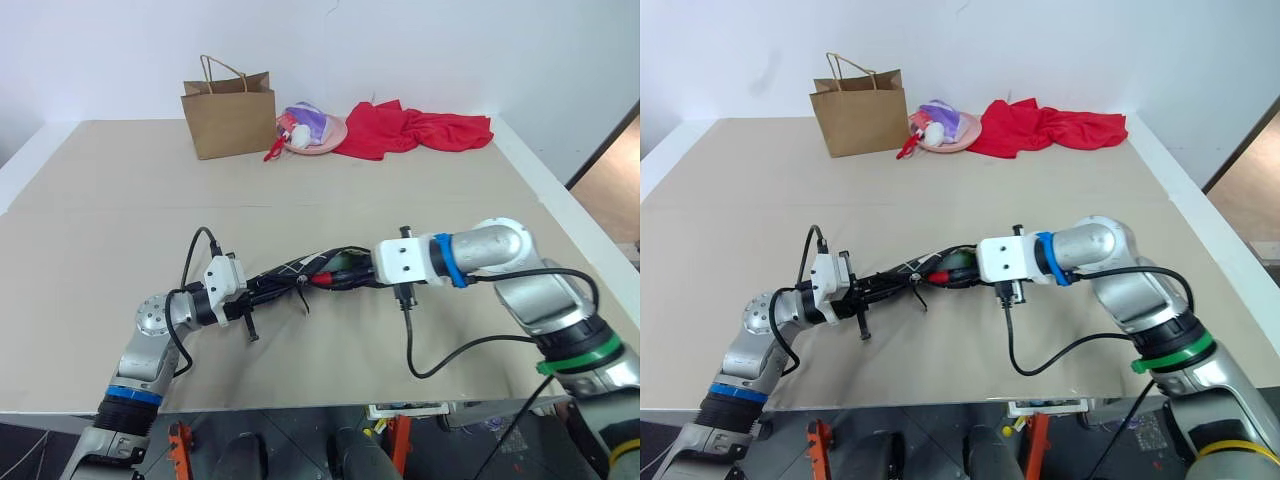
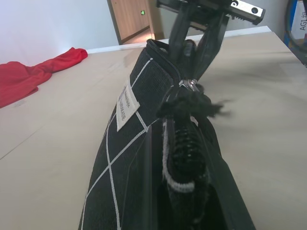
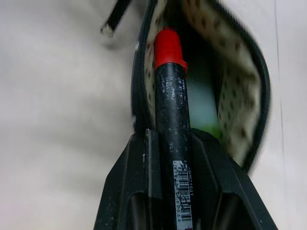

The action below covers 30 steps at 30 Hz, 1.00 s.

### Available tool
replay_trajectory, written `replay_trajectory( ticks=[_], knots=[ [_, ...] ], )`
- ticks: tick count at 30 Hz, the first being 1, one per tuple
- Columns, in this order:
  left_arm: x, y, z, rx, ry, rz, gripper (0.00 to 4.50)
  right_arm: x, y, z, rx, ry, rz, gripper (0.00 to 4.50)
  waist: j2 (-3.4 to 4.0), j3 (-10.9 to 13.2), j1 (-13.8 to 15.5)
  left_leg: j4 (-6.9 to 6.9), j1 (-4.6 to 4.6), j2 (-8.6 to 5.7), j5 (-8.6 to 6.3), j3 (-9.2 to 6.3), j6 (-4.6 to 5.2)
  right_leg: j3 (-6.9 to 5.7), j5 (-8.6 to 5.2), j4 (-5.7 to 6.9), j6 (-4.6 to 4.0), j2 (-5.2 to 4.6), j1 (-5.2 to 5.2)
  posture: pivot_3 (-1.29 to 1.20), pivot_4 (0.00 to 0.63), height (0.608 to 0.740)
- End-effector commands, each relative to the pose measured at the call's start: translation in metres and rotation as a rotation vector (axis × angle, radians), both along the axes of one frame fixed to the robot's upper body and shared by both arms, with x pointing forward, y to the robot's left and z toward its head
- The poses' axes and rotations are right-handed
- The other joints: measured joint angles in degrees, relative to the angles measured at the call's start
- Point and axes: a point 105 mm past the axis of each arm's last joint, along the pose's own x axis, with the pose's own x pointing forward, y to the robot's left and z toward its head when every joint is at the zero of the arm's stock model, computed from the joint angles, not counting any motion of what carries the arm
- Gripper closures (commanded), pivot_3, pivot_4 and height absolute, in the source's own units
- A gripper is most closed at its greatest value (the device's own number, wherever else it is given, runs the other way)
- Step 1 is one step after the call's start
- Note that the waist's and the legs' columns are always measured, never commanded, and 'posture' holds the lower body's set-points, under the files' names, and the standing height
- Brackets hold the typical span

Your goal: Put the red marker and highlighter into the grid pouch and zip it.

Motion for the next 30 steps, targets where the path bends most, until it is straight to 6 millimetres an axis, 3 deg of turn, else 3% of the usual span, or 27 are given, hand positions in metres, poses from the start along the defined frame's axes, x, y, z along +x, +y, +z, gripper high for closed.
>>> replay_trajectory(
  ticks=[1,7,9,11,13,18,23,26,30],
  knots=[
    [0.000,0.001,0.008,-0.011,-0.053,0.004,4.50,0.002,0.020,0.009,0.029,-0.039,0.049,3.87,0.00,0.00,0.02,0.00,0.00,0.00,0.00,-0.01,0.00,-0.01,0.00,0.00,-0.01,0.00,0.00,0.00,0.150,0.740],
    [0.000,0.002,0.006,-0.011,-0.054,0.006,4.50,-0.001,0.035,0.015,0.093,-0.019,0.080,3.87,0.00,0.00,0.08,0.00,-0.05,-0.02,0.00,-0.02,0.00,-0.03,0.02,0.00,-0.05,-0.04,0.00,0.00,0.150,0.740],
    [0.000,0.002,0.006,-0.012,-0.053,0.006,4.50,-0.003,0.035,0.018,0.127,0.001,0.071,2.86,0.00,0.00,0.08,0.01,-0.06,-0.03,0.00,-0.02,0.00,-0.03,0.02,0.00,-0.05,-0.05,0.00,0.00,0.150,0.740],
    [-0.001,0.002,0.005,-0.013,-0.052,0.006,4.50,0.004,0.030,0.023,0.144,-0.029,0.031,2.47,0.00,0.00,0.09,0.01,-0.05,-0.02,0.00,-0.03,0.00,-0.03,0.02,0.01,-0.05,-0.04,-0.01,0.00,0.150,0.740],
    [-0.001,0.002,0.004,-0.014,-0.051,0.006,4.50,0.010,0.019,0.032,0.154,-0.048,-0.007,1.58,0.00,0.00,0.08,0.01,-0.05,-0.01,0.00,-0.04,0.00,-0.06,0.01,0.01,-0.04,-0.02,-0.01,0.00,0.150,0.740],
    [-0.001,0.002,0.004,-0.014,-0.050,0.006,4.50,0.013,-0.008,0.058,0.240,-0.046,-0.088,1.58,0.00,0.00,0.09,0.01,-0.05,-0.02,0.00,-0.03,0.00,-0.05,0.01,0.00,-0.04,-0.04,0.00,0.00,0.150,0.740],
    [0.000,0.002,0.004,-0.016,-0.053,0.014,4.50,-0.016,-0.035,0.078,0.428,0.145,-0.102,1.58,-0.01,0.00,0.12,-0.02,-0.06,-0.02,-0.01,-0.05,0.01,-0.06,0.00,0.00,-0.09,-0.04,0.00,0.00,0.150,0.740],
    [0.000,0.004,0.005,-0.021,-0.051,0.029,4.50,-0.038,-0.060,0.052,0.477,0.340,-0.193,1.58,-0.06,-0.03,0.50,-0.02,-0.06,-0.02,-0.08,-0.15,0.02,-0.16,-0.07,-0.01,-0.20,-0.07,0.08,0.00,0.150,0.740],
    [0.002,0.009,0.006,-0.020,-0.047,0.055,4.50,-0.051,-0.070,0.023,0.515,0.482,-0.291,1.58,0.00,0.01,-0.05,-0.01,-0.02,-0.04,-0.10,-0.01,0.00,0.02,-0.11,0.01,-0.03,-0.06,0.02,0.00,0.150,0.740]
  ],
)
